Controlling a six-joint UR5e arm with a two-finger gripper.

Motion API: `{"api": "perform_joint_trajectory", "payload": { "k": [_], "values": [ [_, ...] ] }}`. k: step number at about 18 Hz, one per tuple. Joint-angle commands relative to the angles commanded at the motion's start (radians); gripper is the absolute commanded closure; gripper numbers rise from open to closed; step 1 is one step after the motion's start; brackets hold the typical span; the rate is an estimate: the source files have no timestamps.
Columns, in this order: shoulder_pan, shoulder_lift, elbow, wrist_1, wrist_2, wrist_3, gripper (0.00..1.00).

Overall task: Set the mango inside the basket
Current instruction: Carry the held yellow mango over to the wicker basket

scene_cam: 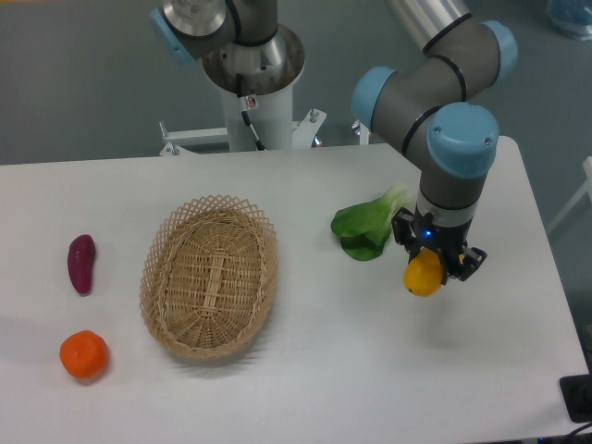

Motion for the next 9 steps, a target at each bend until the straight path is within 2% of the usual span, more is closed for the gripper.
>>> {"api": "perform_joint_trajectory", "payload": {
  "k": [9],
  "values": [
    [-0.015, -0.008, 0.002, -0.002, -0.002, -0.024, 0.61]
  ]
}}
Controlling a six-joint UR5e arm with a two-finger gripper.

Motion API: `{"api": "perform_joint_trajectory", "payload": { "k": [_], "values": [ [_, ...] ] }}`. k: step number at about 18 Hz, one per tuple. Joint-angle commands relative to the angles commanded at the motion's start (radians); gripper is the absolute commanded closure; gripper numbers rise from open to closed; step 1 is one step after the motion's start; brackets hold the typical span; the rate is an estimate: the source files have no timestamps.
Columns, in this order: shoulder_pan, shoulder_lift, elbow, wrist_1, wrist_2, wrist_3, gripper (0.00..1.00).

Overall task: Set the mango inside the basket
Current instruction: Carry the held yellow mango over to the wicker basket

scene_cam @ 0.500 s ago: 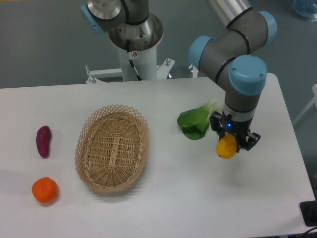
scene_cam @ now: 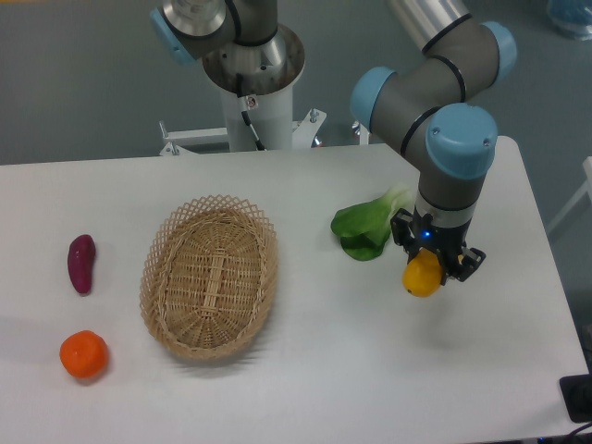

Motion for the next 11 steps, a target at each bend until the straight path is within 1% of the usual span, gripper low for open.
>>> {"api": "perform_joint_trajectory", "payload": {
  "k": [1, 3, 9, 11],
  "values": [
    [-0.008, -0.003, -0.002, 0.000, -0.003, -0.029, 0.61],
    [-0.052, -0.006, 0.002, 0.002, -0.002, -0.103, 0.61],
    [-0.162, -0.014, -0.003, 0.003, 0.000, -0.215, 0.61],
    [-0.215, -0.011, -0.032, 0.012, 0.006, -0.253, 0.61]
  ]
}}
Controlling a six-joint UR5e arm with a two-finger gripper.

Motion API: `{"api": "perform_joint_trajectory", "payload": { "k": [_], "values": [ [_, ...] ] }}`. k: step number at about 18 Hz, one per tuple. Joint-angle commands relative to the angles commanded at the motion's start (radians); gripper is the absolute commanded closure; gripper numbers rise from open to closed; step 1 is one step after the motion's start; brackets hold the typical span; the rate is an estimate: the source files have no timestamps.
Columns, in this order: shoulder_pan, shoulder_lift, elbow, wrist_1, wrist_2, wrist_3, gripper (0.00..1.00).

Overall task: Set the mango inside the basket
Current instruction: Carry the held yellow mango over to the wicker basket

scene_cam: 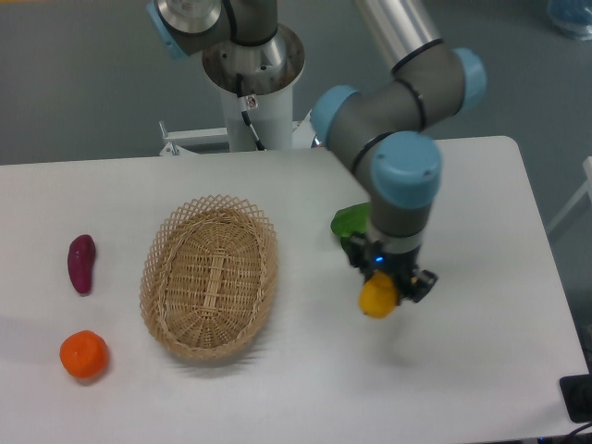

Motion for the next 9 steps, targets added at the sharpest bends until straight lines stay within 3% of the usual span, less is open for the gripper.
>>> {"api": "perform_joint_trajectory", "payload": {
  "k": [9],
  "values": [
    [-0.135, 0.094, -0.175, 0.091, -0.005, -0.029, 0.61]
  ]
}}
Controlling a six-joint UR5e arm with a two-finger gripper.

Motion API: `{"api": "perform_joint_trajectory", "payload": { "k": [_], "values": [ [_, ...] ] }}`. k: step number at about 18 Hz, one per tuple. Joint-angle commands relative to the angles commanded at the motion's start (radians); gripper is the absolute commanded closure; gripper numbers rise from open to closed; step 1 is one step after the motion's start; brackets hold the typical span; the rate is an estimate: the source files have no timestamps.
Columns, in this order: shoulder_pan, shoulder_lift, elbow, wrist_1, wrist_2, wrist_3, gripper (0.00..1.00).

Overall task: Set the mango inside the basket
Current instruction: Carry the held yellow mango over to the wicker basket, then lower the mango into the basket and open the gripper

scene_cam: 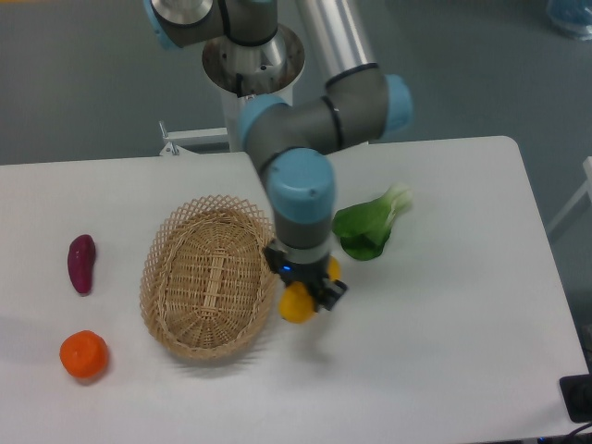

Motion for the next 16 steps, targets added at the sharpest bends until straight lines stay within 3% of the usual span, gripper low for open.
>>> {"api": "perform_joint_trajectory", "payload": {
  "k": [16],
  "values": [
    [-0.189, -0.026, -0.034, 0.020, 0.000, -0.084, 0.61]
  ]
}}
